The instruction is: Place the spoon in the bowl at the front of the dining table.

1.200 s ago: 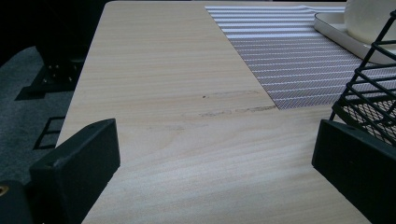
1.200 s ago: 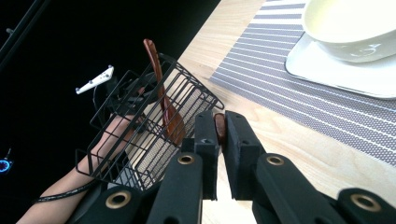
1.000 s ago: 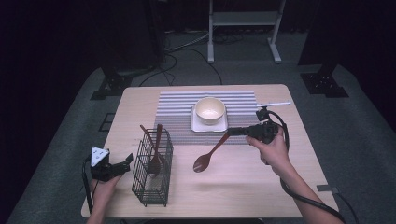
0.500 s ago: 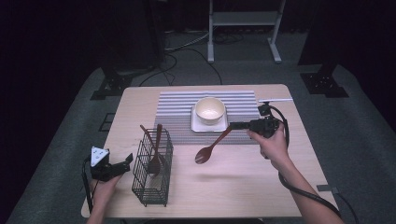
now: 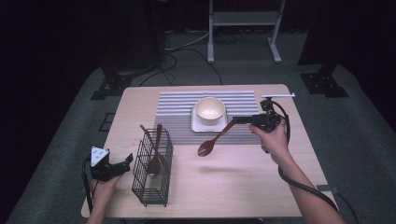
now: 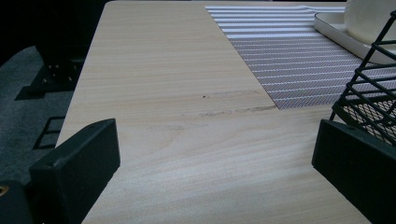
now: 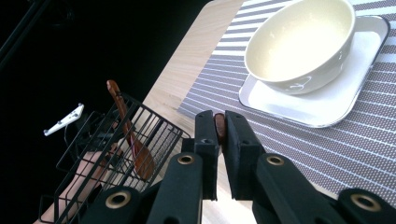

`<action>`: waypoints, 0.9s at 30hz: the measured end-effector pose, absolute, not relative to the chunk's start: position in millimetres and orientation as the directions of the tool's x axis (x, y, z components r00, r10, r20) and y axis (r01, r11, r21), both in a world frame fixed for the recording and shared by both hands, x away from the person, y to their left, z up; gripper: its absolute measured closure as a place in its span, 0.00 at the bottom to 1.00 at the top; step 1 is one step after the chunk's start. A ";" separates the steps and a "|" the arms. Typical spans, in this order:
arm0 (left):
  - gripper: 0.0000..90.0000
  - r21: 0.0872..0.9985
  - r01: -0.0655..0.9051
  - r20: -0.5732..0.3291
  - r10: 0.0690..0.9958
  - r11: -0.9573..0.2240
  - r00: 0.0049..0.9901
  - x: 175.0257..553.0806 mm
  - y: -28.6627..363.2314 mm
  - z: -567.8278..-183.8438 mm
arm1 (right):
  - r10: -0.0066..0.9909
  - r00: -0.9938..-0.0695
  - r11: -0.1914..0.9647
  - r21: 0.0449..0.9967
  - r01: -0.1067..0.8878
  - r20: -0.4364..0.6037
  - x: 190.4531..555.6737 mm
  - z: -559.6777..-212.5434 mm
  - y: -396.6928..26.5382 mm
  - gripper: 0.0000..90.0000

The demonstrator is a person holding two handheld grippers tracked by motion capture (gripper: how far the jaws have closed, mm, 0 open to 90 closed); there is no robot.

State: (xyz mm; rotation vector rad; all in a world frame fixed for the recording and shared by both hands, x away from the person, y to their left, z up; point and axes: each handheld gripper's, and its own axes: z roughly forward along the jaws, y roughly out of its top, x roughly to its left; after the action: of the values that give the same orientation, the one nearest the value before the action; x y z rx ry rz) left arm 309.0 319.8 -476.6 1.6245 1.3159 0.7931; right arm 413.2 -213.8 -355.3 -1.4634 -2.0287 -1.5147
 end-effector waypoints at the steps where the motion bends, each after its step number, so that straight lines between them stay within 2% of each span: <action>1: 0.00 0.909 0.412 -0.046 0.970 -0.057 0.237 308.9 319.9 -476.6 | 0.578 -0.480 -0.027 0.603 0.797 0.660 414.4 -354.8 -214.3 0.93; 27: 0.00 0.910 0.411 -0.049 0.969 -0.056 0.240 308.8 320.1 -476.6 | 0.620 -0.416 -0.121 0.605 0.787 0.665 445.5 -352.0 -226.7 0.93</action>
State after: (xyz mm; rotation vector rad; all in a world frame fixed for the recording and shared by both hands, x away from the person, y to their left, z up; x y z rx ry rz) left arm 308.8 320.1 -476.6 1.6240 1.3123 0.7891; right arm 445.5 -226.7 -352.0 -1.5982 -1.9690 -1.5684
